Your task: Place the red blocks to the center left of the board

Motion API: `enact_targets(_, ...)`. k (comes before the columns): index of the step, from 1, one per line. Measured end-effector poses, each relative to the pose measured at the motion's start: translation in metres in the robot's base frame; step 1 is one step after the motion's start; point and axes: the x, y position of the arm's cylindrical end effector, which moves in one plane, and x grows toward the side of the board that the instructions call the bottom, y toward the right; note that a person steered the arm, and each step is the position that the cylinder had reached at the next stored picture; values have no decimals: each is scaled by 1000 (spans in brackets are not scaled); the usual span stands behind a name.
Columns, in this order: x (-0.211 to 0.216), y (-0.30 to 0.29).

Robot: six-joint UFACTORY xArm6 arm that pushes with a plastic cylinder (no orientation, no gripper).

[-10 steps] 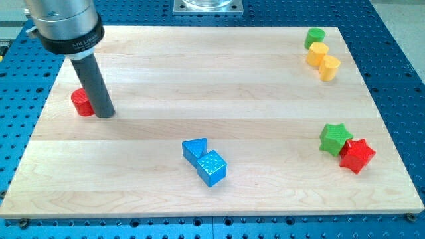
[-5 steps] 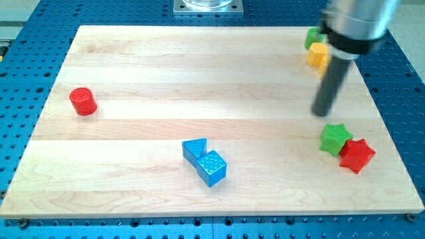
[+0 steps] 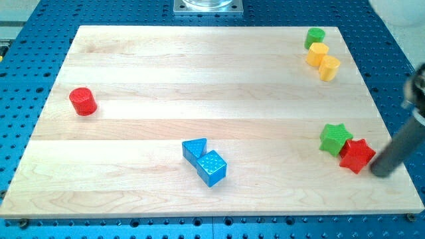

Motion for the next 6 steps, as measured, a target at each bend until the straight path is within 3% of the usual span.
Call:
enact_targets(1, -23, -72)
enact_targets(2, 10, -77)
enact_targets(4, -60, -219)
enact_targets(5, -27, -168)
enact_targets(6, -46, -210)
